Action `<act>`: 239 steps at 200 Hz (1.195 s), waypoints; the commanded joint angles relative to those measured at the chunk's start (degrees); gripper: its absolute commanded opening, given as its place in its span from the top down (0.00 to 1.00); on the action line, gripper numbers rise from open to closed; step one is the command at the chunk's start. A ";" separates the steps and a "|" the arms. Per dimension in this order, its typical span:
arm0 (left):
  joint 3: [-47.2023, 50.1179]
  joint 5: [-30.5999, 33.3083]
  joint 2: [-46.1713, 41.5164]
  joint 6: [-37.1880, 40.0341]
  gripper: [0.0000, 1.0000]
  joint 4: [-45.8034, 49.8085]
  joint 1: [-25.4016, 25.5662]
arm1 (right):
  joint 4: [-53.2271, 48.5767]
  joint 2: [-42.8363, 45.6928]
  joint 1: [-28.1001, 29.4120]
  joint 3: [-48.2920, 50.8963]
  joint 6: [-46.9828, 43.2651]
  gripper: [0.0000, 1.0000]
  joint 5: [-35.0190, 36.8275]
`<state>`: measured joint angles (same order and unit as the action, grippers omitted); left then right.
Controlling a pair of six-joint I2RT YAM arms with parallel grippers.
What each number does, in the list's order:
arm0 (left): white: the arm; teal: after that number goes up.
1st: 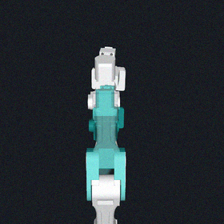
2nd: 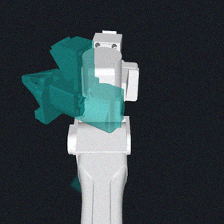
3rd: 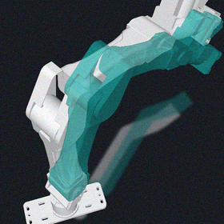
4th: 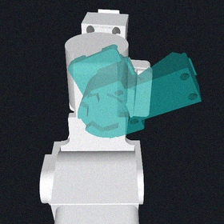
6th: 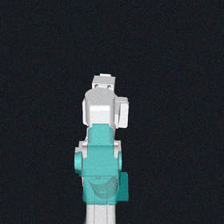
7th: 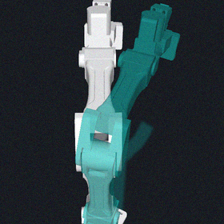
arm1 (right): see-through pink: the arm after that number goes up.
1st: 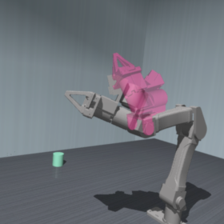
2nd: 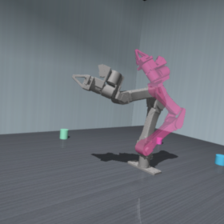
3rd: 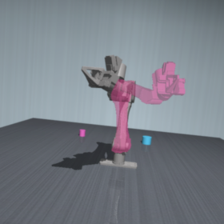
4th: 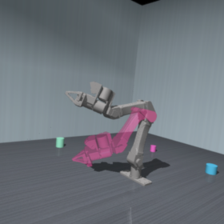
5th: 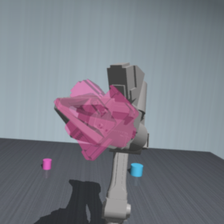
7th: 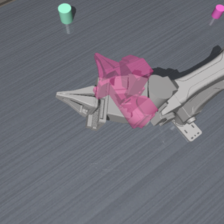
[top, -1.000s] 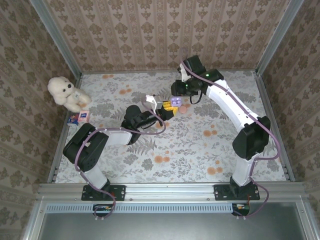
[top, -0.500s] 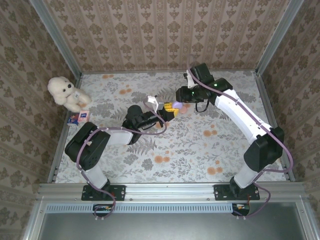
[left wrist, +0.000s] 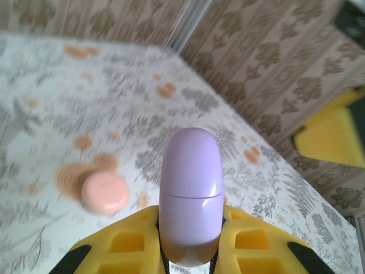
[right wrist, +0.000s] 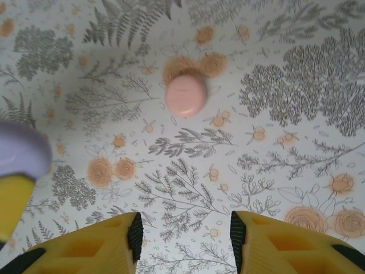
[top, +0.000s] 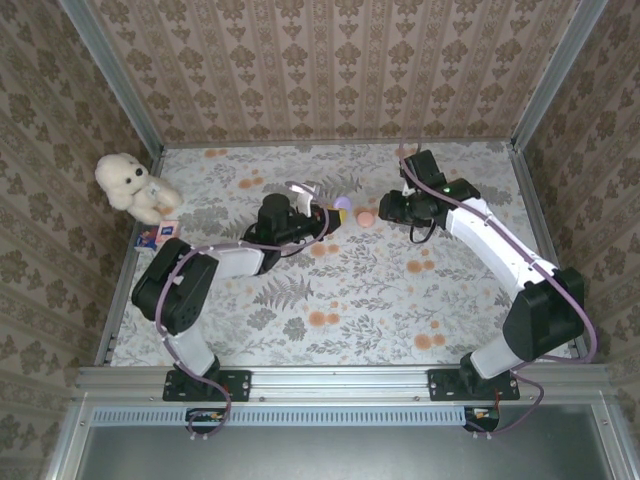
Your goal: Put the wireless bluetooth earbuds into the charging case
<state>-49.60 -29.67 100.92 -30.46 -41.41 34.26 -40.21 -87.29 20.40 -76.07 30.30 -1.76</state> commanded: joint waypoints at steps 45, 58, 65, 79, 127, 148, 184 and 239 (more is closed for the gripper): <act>-7.21 1.90 9.78 -8.74 1.00 22.90 -1.36 | 3.29 1.77 0.09 2.55 2.23 0.52 1.44; -7.22 1.90 11.02 -9.86 0.98 22.79 -1.77 | 3.32 1.81 0.09 2.68 2.16 0.52 1.41; -7.16 1.91 11.50 -10.27 0.95 22.78 -1.98 | 3.36 1.86 0.08 2.73 2.14 0.52 1.48; -7.00 2.22 12.04 -10.61 0.88 23.25 -2.31 | 3.35 2.08 0.12 2.95 2.04 0.52 1.58; -6.77 5.07 10.54 -10.43 0.35 27.38 -3.22 | 3.11 2.64 -0.24 2.53 1.60 0.46 1.06; -6.77 6.97 7.97 -9.49 0.00 31.32 -3.63 | 2.68 3.31 -0.44 2.06 1.27 0.40 0.12; -6.03 10.49 0.04 -6.75 0.00 39.48 -5.65 | 1.35 5.90 -1.41 2.13 0.88 0.17 0.68; -2.97 24.16 -19.90 5.61 0.00 45.48 -11.59 | 5.03 11.83 -2.92 8.19 -1.07 0.00 14.31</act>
<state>-53.47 -15.70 89.49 -34.24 0.49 24.53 -37.34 -78.22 17.89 -70.98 31.05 2.61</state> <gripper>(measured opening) 0.999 0.999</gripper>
